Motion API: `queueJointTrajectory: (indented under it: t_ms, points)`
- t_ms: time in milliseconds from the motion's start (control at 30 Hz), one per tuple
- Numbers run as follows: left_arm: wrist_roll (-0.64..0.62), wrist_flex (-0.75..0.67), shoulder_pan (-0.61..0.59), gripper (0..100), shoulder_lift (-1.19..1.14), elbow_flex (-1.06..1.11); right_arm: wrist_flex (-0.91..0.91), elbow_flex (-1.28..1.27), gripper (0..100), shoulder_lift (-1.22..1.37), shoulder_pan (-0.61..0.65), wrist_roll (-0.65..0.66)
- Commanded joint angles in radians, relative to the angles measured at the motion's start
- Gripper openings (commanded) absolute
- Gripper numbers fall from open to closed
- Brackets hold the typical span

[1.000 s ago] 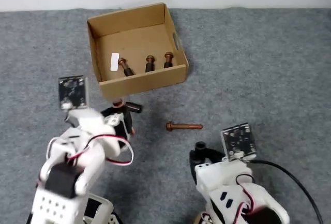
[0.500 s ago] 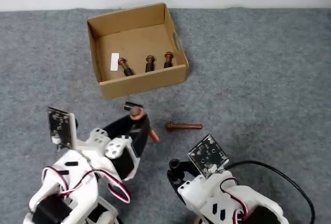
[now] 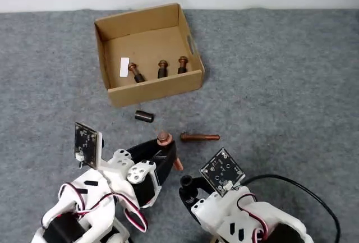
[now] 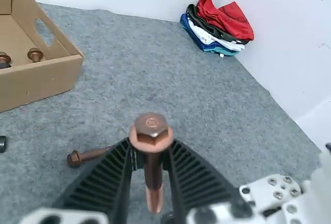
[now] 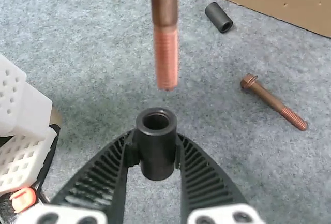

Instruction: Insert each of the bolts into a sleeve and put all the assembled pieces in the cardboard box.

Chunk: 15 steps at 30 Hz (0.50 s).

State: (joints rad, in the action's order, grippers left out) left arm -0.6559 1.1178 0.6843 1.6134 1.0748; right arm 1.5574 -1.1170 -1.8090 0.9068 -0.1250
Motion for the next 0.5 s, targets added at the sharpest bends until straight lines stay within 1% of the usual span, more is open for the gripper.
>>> queueJointTrajectory:
  t_ms: [0,200,467]
  points:
    - [-0.006,-0.026,0.011,0,0.011,-0.002,-0.019,0.005,0.9,-0.002,0.013,0.011]
    - [-0.005,-0.043,0.092,0,0.015,0.079,-0.021,0.005,0.9,-0.002,0.015,0.011]
    - [-0.003,-0.051,0.087,0,0.015,0.061,-0.021,-0.002,0.9,-0.002,0.015,0.011]
